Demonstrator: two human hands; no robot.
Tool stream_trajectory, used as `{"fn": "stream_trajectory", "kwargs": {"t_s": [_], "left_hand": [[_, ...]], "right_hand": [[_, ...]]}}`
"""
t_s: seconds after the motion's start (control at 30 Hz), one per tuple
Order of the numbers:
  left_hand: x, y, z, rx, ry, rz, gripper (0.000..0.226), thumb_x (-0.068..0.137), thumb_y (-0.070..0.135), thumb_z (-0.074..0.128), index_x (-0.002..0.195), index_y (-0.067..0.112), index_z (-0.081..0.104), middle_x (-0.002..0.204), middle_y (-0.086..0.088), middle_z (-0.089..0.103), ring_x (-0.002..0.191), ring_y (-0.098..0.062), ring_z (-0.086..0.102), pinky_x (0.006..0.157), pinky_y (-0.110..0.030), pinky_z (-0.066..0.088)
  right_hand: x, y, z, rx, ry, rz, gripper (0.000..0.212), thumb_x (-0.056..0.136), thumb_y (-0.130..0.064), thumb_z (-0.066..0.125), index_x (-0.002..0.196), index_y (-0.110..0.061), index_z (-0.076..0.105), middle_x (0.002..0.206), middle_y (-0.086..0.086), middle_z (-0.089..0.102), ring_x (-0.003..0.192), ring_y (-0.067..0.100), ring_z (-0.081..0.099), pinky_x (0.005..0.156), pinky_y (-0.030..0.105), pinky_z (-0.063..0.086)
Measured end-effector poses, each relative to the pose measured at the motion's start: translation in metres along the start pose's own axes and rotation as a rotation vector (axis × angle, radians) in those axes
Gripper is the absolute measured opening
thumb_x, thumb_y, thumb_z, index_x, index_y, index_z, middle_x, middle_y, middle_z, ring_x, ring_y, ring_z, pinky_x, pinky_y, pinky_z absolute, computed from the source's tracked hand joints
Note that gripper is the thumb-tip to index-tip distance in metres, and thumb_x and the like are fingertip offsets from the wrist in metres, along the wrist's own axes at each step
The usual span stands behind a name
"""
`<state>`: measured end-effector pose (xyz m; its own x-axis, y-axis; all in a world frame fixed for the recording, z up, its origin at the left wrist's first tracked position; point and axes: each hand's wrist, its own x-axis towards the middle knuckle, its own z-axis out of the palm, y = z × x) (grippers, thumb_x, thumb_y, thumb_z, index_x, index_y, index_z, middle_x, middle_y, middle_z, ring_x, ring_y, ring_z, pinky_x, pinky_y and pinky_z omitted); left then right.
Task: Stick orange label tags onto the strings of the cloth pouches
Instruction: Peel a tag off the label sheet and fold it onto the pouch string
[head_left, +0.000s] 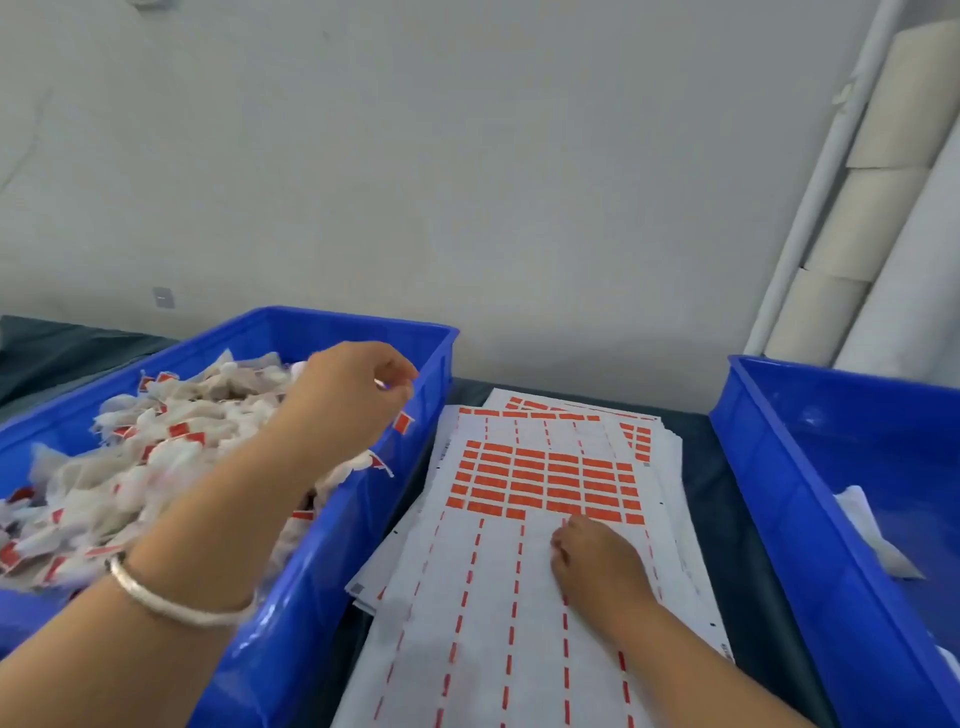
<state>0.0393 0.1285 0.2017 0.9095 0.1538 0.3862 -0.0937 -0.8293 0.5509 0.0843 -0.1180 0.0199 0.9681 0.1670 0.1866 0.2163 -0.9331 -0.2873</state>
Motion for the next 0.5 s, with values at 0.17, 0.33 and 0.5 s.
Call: {"fn": "stream_trajectory", "kwargs": {"t_s": [0.17,0.33,0.5], "left_hand": [[-0.032,0.034,0.071,0.03,-0.378,0.113,0.009,0.087,0.028,0.061,0.088,0.037,0.064,0.08,0.019,0.06,0.073,0.002,0.057,0.062,-0.009,0.04],[-0.066,0.03,0.157,0.098,-0.667,0.022,0.017,0.088,0.034,0.058,0.104,0.037,0.063,0.115,0.014,0.061,0.095,-0.004,0.059,0.085,-0.019,0.048],[-0.094,0.027,0.218,0.119,-0.575,0.076,0.035,0.092,0.043,0.048,0.126,0.038,0.05,0.141,0.016,0.042,0.128,-0.009,0.041,0.109,-0.031,0.026]], "right_hand": [[-0.011,-0.011,-0.072,0.106,0.078,-0.059,0.02,0.095,-0.035,0.049,0.079,-0.028,0.06,0.076,-0.018,0.058,0.062,0.002,0.053,0.055,0.008,0.031],[-0.033,0.024,-0.169,0.186,0.332,-0.021,0.021,0.09,-0.023,0.055,0.079,-0.016,0.07,0.077,-0.007,0.067,0.067,0.007,0.061,0.059,0.021,0.05],[-0.038,0.104,-0.222,0.128,0.348,0.241,0.02,0.088,-0.015,0.054,0.084,-0.023,0.072,0.086,-0.011,0.069,0.079,0.01,0.06,0.072,0.032,0.051]]}}
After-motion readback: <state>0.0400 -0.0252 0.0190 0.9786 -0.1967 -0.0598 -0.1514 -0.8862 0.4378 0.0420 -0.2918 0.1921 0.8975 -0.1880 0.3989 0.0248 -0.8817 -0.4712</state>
